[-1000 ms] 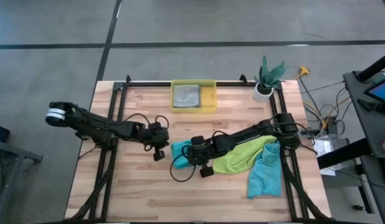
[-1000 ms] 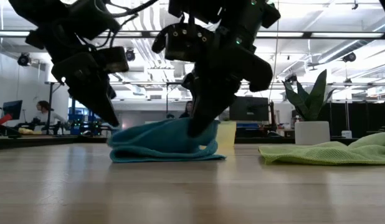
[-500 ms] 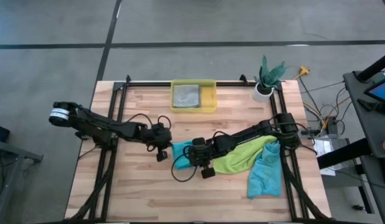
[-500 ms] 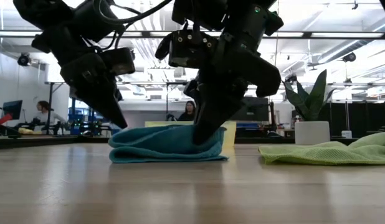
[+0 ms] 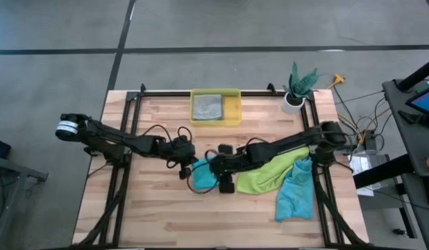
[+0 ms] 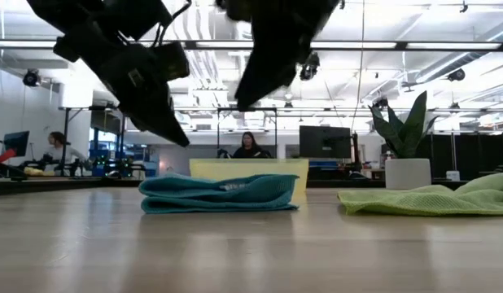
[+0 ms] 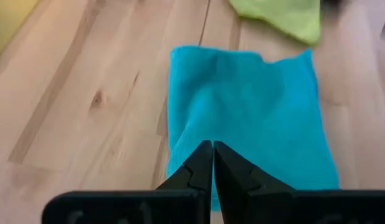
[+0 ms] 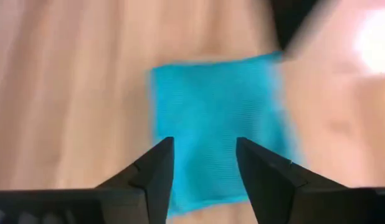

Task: Fold microfiber towels
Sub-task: Fold the blue microfiber cloth

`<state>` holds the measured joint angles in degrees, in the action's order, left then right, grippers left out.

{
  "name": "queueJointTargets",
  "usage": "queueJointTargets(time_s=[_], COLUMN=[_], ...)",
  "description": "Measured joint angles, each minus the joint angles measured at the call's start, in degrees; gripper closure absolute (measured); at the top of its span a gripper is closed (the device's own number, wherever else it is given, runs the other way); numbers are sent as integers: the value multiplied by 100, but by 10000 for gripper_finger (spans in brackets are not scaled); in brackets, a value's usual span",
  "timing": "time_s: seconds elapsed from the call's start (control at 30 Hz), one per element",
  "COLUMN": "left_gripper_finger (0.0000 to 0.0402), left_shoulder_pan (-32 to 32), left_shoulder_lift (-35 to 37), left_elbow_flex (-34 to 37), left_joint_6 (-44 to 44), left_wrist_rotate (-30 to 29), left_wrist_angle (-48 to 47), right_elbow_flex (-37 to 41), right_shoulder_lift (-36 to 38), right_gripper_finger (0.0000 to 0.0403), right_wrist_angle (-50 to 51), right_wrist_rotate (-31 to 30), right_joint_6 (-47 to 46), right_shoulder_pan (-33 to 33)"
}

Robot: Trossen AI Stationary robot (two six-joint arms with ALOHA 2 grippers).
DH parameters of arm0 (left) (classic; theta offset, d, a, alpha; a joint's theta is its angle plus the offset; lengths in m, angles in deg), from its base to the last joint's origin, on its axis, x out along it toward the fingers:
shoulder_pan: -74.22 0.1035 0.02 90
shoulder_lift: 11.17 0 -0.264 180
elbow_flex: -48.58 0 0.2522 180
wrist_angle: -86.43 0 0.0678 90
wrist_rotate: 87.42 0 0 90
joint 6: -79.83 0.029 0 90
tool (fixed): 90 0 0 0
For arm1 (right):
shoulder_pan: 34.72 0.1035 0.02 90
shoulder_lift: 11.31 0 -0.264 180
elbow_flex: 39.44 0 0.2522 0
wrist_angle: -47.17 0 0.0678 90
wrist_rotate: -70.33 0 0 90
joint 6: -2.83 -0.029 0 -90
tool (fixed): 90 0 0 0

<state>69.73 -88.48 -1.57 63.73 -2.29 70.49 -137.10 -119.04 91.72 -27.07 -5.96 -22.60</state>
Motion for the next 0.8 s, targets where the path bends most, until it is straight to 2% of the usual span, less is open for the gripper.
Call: queueJointTargets(time_s=[0.07,0.13,0.17,0.3,0.33,0.47,0.67,0.8], left_gripper_finger=[401,401,401,401,401,401,401,402], left_shoulder_pan=[0,0,-2,-7,-7,-7,-49,-59], left_shoulder_lift=[-220,-469,-584,-942,-996,-1098,-1090,-1089], left_elbow_flex=[10,-5,-22,-168,-200,-193,-93,-86], left_joint_6=[0,-2,-2,-12,-14,-267,-457,-465], left_wrist_rotate=[-5,-5,1,30,31,87,160,168], left_wrist_angle=[137,333,417,539,544,558,527,508], right_elbow_flex=[89,252,377,944,1034,1220,1265,1261], right_shoulder_lift=[199,260,254,21,-45,-281,-493,-758], right_gripper_finger=[228,232,237,260,267,305,385,393], right_wrist_angle=[10,-117,-296,-1124,-1227,-1375,-1960,-2188], right_wrist_rotate=[-621,-830,-759,411,542,594,674,820], right_joint_6=[-282,-455,-552,-731,-723,-580,-266,-237], right_shoulder_pan=[-18,-123,-205,-591,-663,-932,-1193,-1222])
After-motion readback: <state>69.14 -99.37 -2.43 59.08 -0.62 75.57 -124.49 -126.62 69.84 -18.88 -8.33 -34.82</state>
